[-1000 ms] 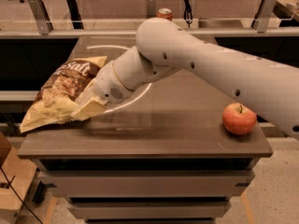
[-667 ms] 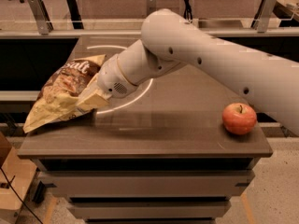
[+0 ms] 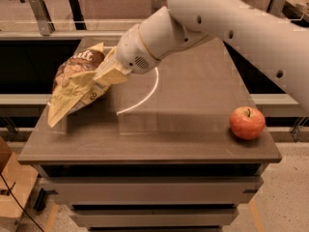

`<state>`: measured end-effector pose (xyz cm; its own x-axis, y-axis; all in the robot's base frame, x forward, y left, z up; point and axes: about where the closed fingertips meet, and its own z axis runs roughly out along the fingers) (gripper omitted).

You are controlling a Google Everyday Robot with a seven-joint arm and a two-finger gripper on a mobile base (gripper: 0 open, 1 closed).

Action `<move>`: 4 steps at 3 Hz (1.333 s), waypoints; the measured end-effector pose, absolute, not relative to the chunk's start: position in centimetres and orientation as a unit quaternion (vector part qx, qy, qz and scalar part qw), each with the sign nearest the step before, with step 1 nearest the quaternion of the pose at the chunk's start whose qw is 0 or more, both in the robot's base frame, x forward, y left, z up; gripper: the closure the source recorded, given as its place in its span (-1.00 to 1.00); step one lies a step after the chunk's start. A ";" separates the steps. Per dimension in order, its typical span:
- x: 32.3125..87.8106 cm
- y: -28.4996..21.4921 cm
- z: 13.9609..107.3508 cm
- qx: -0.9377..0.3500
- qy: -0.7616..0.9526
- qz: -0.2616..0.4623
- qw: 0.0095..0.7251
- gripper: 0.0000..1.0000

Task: Pick brown chip bag

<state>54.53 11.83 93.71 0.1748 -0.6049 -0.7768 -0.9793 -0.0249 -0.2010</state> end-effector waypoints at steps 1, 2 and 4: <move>56.5 9.5 98.7 -0.686 0.574 0.214 0.394 1.00; 58.2 7.5 103.5 -0.700 0.556 0.176 0.412 1.00; 59.8 4.0 111.2 -0.708 0.528 0.109 0.456 1.00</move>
Offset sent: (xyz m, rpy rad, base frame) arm 0.0631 -0.0754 0.1622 -0.0699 -0.3152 0.0004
